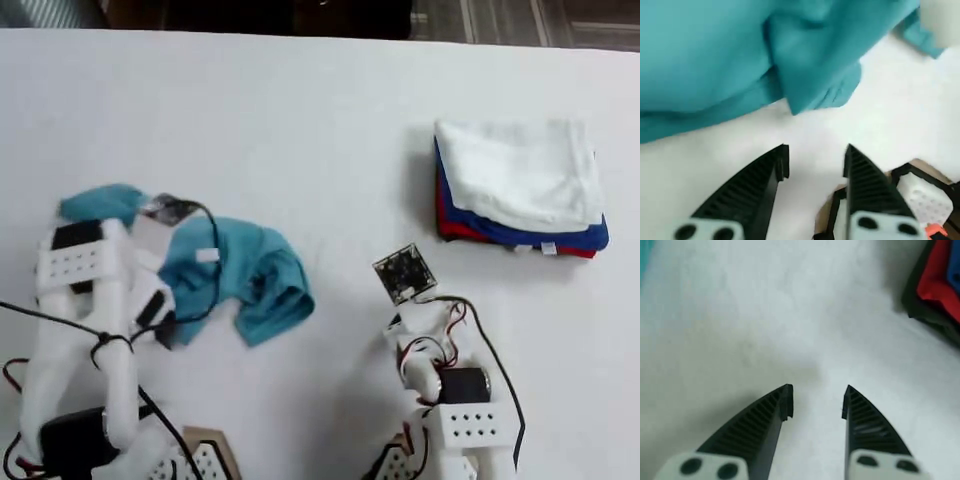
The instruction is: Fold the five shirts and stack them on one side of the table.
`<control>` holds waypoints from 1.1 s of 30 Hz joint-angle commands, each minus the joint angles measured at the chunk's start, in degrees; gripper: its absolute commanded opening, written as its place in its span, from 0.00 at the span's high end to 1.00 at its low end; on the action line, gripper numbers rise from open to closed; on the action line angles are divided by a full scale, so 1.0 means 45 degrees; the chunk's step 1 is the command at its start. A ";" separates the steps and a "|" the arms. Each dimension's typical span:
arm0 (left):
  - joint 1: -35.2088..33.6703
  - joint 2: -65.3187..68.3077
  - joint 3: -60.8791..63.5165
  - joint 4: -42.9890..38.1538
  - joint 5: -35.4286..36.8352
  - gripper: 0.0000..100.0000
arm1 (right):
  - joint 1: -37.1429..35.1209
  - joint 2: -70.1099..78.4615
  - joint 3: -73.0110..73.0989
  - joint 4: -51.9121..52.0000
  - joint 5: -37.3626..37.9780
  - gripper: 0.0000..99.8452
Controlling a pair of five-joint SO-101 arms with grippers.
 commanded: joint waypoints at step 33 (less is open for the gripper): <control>0.1934 -0.0332 0.2530 -0.4864 0.8244 0.99 | -0.0049 -0.0283 -0.0078 -0.0107 -0.0020 0.84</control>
